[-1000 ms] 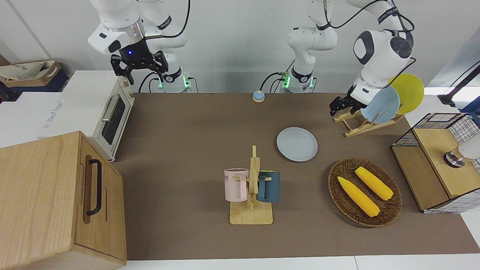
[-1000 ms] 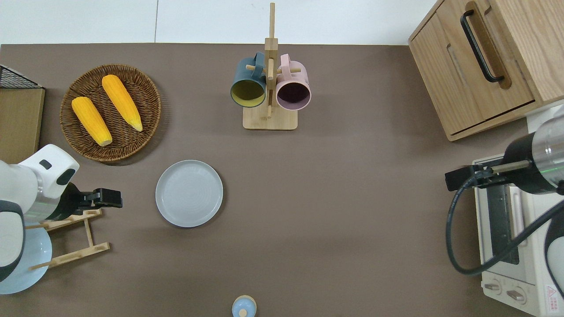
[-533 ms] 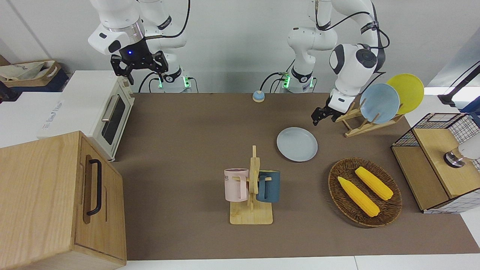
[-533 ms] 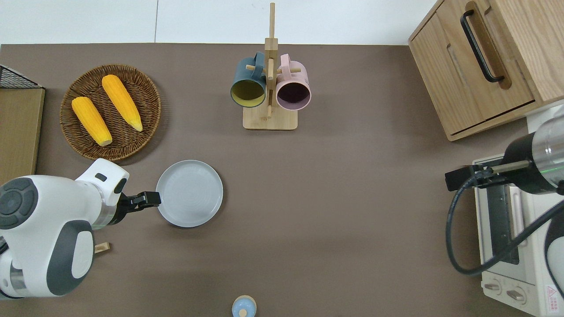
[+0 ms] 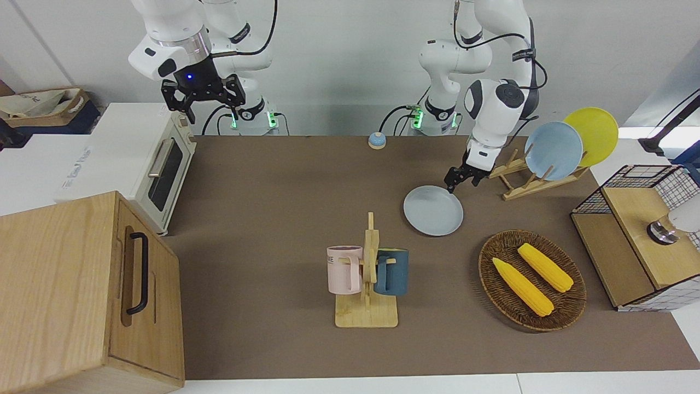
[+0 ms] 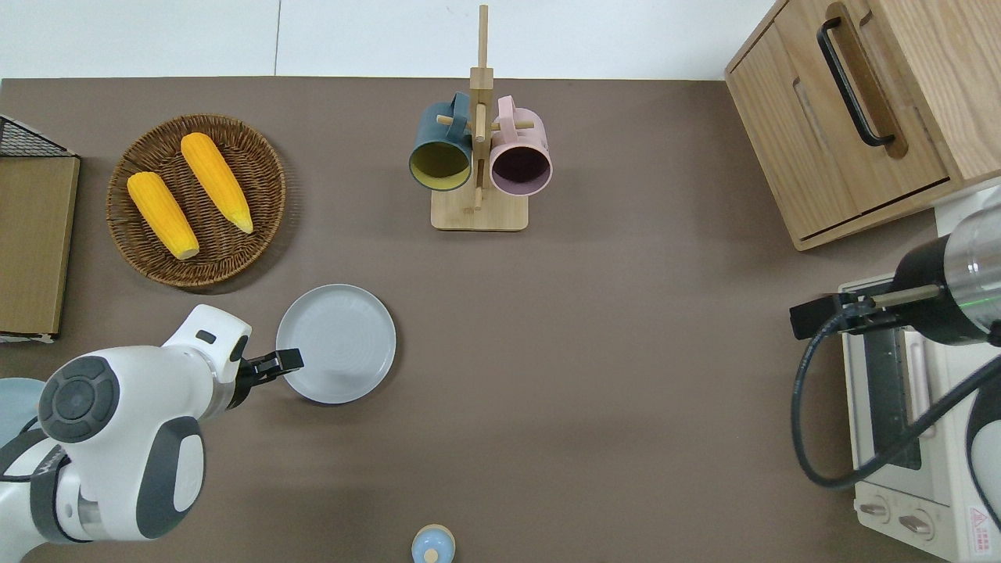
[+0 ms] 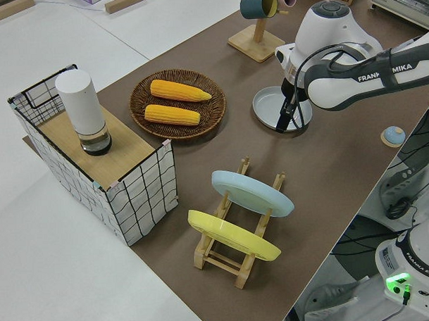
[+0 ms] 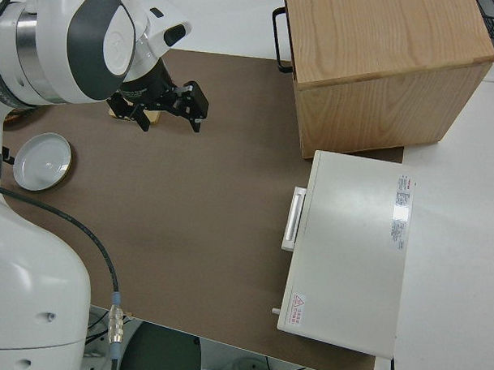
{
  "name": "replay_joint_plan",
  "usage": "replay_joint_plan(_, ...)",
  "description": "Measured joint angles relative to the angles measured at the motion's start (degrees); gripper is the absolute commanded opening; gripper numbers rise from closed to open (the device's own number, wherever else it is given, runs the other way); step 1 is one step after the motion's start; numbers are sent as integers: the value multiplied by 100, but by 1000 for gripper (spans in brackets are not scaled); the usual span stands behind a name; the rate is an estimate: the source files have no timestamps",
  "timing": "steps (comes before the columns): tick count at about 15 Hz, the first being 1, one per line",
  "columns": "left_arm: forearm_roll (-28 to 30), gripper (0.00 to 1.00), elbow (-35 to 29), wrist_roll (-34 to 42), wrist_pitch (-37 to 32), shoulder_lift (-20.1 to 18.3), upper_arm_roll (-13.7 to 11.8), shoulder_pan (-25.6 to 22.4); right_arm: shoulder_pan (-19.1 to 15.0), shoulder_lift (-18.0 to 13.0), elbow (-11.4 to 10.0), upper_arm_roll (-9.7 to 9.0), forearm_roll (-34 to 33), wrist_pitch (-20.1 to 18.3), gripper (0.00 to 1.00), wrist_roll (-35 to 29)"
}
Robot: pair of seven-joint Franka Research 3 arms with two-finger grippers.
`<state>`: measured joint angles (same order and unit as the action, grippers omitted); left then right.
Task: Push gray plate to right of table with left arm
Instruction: 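Lower the left gripper onto the gray plate's rim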
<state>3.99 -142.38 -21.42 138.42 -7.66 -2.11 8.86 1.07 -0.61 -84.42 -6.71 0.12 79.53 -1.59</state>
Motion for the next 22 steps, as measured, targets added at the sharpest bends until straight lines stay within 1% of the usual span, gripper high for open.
replay_joint_plan(2, 0, 987, -98, -183, 311, 126, 137, 0, 0, 0, 0, 0, 0, 0, 983, 0)
replay_joint_plan(3, 0, 987, -146, -309, 486, 229, 248, 1, 0, 0, 0, 0, 0, 0, 983, 0)
replay_joint_plan(5, 0, 968, -167, -375, 622, 363, 313, 1, 0, 0, 0, 0, 0, 0, 983, 0)
replay_joint_plan(6, 0, 923, -170, -379, 696, 406, 313, 1, 0, 0, 0, 0, 0, 0, 983, 0)
replay_joint_plan(7, 0, 843, -173, -383, 742, 450, 312, 1, 0, 0, 0, 0, 0, 0, 983, 0)
replay_joint_plan(12, 0, 740, -173, -392, 809, 522, 312, 1, 0, 0, 0, 0, 0, 0, 983, 0)
replay_joint_plan(13, -1, 678, -173, -394, 810, 522, 312, 1, 0, 0, 0, 0, 0, 0, 983, 0)
replay_joint_plan(14, -1, 578, -173, -394, 811, 522, 312, 1, 0, 0, 0, 0, 0, 0, 983, 0)
replay_joint_plan(15, 0, 434, -173, -396, 811, 522, 312, 1, 0, 0, 0, 0, 0, 0, 983, 0)
replay_joint_plan(16, -1, 323, -173, -396, 811, 524, 312, 1, 0, 0, 0, 0, 0, 0, 983, 0)
replay_joint_plan(17, -1, 125, -173, -396, 811, 526, 312, 1, 0, 0, 0, 0, 0, 0, 983, 0)
replay_joint_plan(18, -1, 1, -173, -397, 811, 529, 312, 1, 0, 0, 0, 0, 0, 0, 983, 0)
replay_joint_plan(22, 0, 0, -166, -404, 841, 519, 314, 1, 0, 0, 0, 0, 0, 0, 983, 0)
